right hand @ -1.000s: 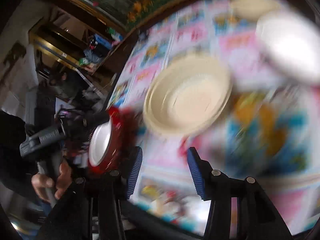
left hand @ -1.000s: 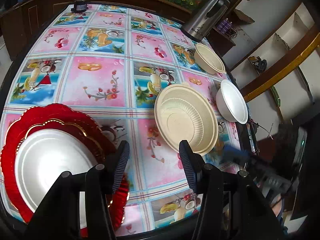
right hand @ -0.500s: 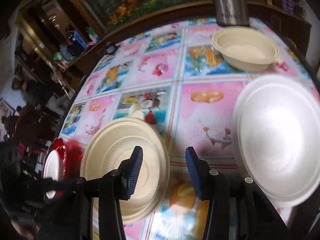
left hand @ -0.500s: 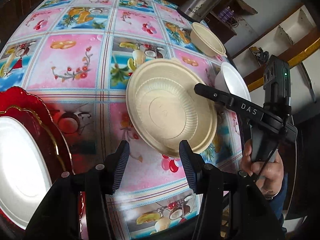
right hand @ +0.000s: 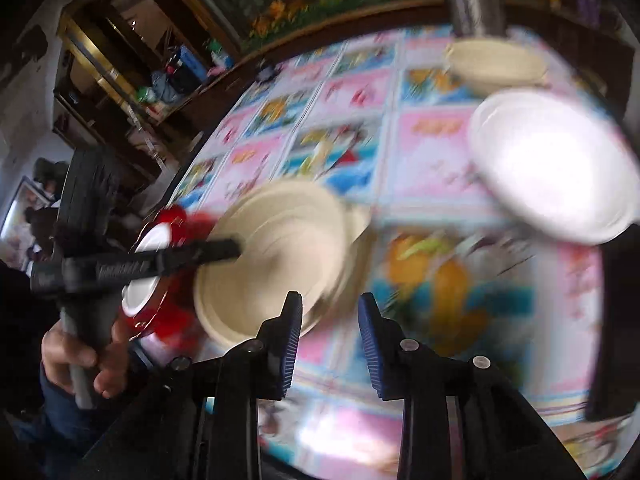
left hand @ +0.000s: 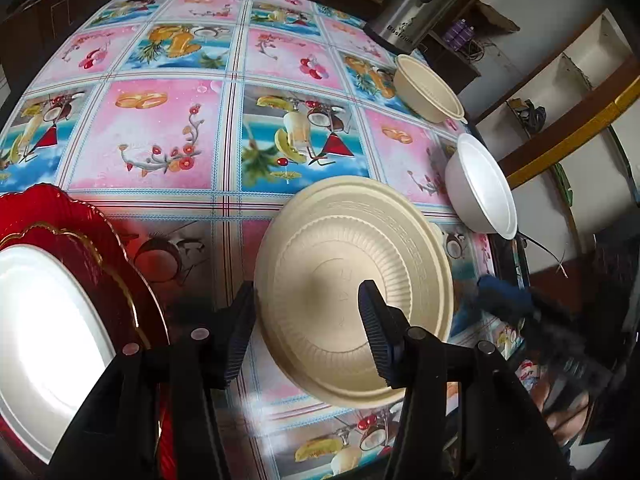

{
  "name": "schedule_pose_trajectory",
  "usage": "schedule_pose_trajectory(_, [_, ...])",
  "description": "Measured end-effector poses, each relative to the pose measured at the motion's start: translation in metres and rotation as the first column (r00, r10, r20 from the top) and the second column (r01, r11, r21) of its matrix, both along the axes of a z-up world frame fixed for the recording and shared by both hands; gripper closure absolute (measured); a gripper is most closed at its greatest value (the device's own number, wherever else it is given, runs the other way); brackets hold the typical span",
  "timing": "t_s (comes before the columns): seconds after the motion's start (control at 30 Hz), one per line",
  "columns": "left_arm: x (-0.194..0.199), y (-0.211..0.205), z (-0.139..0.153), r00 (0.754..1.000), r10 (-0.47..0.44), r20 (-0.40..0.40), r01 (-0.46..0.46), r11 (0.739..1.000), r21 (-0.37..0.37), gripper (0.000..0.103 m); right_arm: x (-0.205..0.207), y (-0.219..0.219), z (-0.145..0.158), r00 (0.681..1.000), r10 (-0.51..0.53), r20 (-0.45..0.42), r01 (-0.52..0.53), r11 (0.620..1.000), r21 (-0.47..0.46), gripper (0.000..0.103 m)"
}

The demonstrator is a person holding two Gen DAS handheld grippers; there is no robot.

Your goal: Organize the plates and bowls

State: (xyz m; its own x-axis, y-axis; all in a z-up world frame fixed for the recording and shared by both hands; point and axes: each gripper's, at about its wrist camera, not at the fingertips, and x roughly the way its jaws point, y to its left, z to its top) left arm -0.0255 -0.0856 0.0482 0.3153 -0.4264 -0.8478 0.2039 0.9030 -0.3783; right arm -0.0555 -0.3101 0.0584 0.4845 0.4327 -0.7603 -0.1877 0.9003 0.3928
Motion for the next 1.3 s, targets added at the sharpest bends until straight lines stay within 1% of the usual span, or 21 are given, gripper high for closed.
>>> schedule_pose_trajectory(0.07, [-0.007,0.002,0.004,1.0,0.005,0.025,-0.005,1.0,0.005,0.053,0.005,-0.01,0.003,0.999,-0.025,0.02,0.024,0.999,0.028,0.067])
schedule_pose_trajectory(0.13, [-0.013,0.003,0.006,0.999,0.011,0.049,-0.012,1.0,0.02,0.053,0.008,-0.013,0.0,0.999,-0.033,0.016,0.032,0.998,0.049,0.066])
schedule_pose_trajectory(0.2, [-0.017,0.002,0.006,0.998,0.0,0.055,-0.002,1.0,0.02,0.053,0.013,-0.015,-0.009,0.999,-0.031,-0.01,0.032,0.989,0.144,0.066])
schedule_pose_trajectory(0.3, [-0.02,-0.001,0.002,0.998,-0.005,0.058,0.003,0.999,0.044,0.053,0.015,-0.011,-0.019,0.999,-0.039,-0.017,0.041,0.98,0.193,0.066])
schedule_pose_trajectory(0.4, [-0.02,-0.003,-0.005,0.998,-0.011,0.054,0.007,0.998,0.065,0.053,0.019,-0.004,-0.031,0.998,-0.043,-0.041,0.05,0.98,0.194,0.068])
schedule_pose_trajectory(0.47, [-0.022,-0.005,-0.01,0.998,-0.019,0.066,0.014,0.998,0.066,0.053,0.018,-0.002,-0.034,0.998,-0.05,-0.039,0.056,0.982,0.181,0.074])
schedule_pose_trajectory(0.5, [-0.023,-0.007,-0.011,0.997,-0.022,0.08,0.016,0.997,0.074,0.055,0.017,-0.002,-0.036,0.998,-0.054,-0.038,0.06,0.982,0.181,0.086])
schedule_pose_trajectory(0.53, [-0.025,-0.009,-0.012,0.995,-0.024,0.092,0.017,0.997,0.075,0.068,0.015,-0.002,-0.036,0.997,-0.06,-0.038,0.067,0.979,0.192,0.09])
schedule_pose_trajectory(0.57, [-0.026,-0.011,-0.012,0.994,-0.026,0.106,0.016,0.996,0.093,0.072,0.011,-0.004,-0.036,0.996,-0.075,-0.038,0.081,0.975,0.205,0.09])
schedule_pose_trajectory(0.6, [-0.027,-0.012,-0.011,0.992,-0.031,0.119,0.019,0.995,0.103,0.073,0.008,-0.006,-0.035,0.995,-0.092,-0.028,0.096,0.975,0.2,0.09])
schedule_pose_trajectory(0.7, [-0.03,-0.017,-0.002,0.985,-0.037,0.169,0.016,0.992,0.129,0.073,-0.004,-0.011,-0.03,0.993,-0.115,-0.011,0.114,0.967,0.23,0.09])
schedule_pose_trajectory(0.77, [-0.033,-0.019,0.005,0.98,-0.044,0.194,0.016,0.989,0.145,0.073,-0.011,-0.011,-0.025,0.992,-0.124,0.005,0.119,0.966,0.228,0.089])
schedule_pose_trajectory(0.83, [-0.034,-0.021,0.009,0.977,-0.049,0.206,0.016,0.988,0.156,0.073,-0.016,-0.01,-0.02,0.992,-0.128,0.014,0.121,0.964,0.236,0.087])
schedule_pose_trajectory(1.0, [-0.038,-0.012,0.017,0.975,-0.04,0.219,0.009,0.99,0.141,0.073,-0.023,-0.002,-0.003,0.991,-0.12,0.06,0.104,0.969,0.225,0.086])
schedule_pose_trajectory(1.1, [-0.041,-0.003,0.024,0.971,-0.021,0.236,-0.011,0.991,0.132,0.073,-0.027,0.008,0.009,0.991,-0.098,0.091,0.075,0.972,0.224,0.086])
schedule_pose_trajectory(1.3, [-0.048,0.024,0.038,0.965,0.024,0.263,-0.051,0.994,0.096,0.073,-0.026,0.033,0.023,0.991,-0.052,0.119,0.025,0.976,0.218,0.086])
